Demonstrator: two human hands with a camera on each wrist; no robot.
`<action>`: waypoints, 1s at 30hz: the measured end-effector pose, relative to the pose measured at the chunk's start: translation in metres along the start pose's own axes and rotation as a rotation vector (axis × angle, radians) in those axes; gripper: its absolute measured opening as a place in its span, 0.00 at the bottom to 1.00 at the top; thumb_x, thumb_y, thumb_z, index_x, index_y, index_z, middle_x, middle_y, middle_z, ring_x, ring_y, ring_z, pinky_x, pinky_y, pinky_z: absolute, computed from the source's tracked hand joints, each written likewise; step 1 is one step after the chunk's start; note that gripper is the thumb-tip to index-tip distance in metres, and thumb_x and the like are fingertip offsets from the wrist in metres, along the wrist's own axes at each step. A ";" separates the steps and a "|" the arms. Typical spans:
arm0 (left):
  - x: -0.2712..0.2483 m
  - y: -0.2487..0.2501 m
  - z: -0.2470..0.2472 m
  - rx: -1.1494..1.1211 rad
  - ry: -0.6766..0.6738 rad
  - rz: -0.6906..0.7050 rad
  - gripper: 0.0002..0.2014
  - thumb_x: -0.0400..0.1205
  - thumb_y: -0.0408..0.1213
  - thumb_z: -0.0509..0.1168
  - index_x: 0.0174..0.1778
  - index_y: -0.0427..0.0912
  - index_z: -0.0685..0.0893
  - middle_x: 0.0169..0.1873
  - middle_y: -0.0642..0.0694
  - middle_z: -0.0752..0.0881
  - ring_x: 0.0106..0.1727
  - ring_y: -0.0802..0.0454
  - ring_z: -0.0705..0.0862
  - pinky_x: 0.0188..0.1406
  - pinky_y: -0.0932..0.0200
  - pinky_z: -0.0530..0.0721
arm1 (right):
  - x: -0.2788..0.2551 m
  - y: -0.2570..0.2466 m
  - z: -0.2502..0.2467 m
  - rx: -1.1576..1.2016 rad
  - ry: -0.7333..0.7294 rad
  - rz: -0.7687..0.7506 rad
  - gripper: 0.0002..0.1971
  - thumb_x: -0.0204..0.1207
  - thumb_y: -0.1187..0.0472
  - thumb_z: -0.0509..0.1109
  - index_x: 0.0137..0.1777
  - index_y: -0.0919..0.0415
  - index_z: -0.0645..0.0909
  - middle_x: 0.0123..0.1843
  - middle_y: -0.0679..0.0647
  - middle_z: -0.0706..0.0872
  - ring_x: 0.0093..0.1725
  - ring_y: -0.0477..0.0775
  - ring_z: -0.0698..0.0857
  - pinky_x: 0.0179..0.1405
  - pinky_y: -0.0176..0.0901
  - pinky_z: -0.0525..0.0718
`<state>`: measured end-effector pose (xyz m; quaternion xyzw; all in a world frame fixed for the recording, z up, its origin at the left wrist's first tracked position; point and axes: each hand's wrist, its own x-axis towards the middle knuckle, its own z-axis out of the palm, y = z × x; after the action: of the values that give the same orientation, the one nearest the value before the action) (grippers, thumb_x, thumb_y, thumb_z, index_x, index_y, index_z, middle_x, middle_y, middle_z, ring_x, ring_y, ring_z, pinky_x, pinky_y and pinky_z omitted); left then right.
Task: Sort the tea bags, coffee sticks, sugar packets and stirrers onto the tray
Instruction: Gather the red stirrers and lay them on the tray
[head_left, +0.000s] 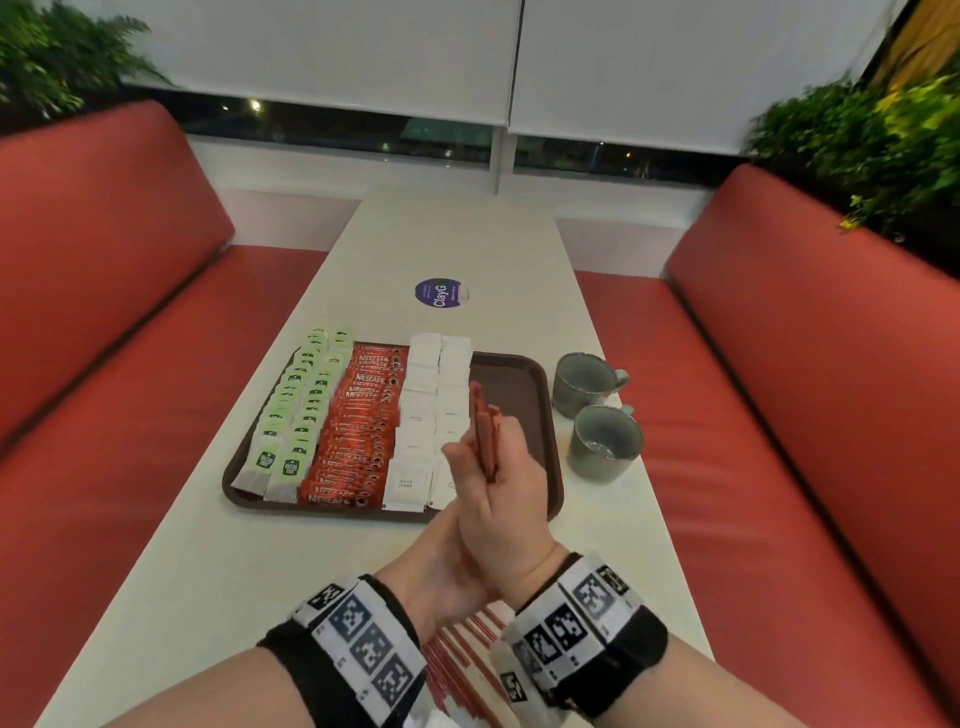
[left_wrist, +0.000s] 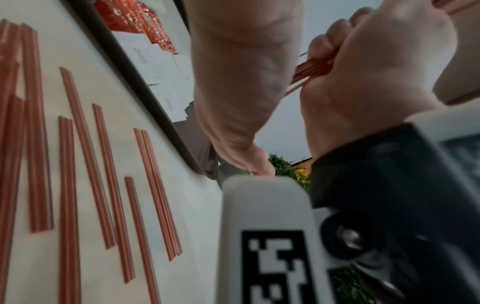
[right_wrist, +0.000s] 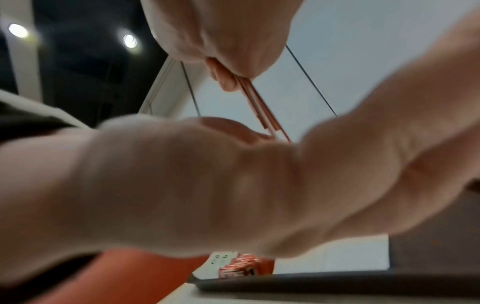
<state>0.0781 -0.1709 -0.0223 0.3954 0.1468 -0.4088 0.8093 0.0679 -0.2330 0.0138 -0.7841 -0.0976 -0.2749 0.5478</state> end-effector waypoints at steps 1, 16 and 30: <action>0.000 0.000 0.001 -0.039 -0.024 0.041 0.23 0.86 0.44 0.58 0.27 0.42 0.84 0.25 0.46 0.80 0.26 0.52 0.81 0.33 0.57 0.79 | -0.003 -0.002 0.003 0.034 0.048 0.012 0.08 0.74 0.43 0.62 0.39 0.42 0.68 0.36 0.27 0.80 0.34 0.33 0.80 0.32 0.21 0.72; 0.004 0.010 -0.009 -0.213 0.033 0.084 0.12 0.83 0.45 0.64 0.41 0.44 0.89 0.32 0.44 0.86 0.34 0.50 0.85 0.44 0.55 0.82 | -0.004 0.020 0.019 0.098 0.090 0.269 0.17 0.78 0.66 0.69 0.52 0.41 0.70 0.38 0.24 0.80 0.39 0.31 0.80 0.42 0.24 0.76; 0.008 0.015 -0.019 -0.285 0.162 0.090 0.11 0.85 0.42 0.61 0.47 0.40 0.84 0.33 0.41 0.90 0.44 0.47 0.86 0.46 0.52 0.83 | 0.001 0.023 0.032 0.192 0.067 0.570 0.15 0.82 0.57 0.65 0.32 0.55 0.77 0.25 0.47 0.81 0.30 0.41 0.81 0.39 0.38 0.80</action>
<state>0.0963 -0.1552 -0.0309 0.3146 0.2502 -0.3139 0.8602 0.0898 -0.2126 -0.0127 -0.7148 0.1191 -0.1253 0.6776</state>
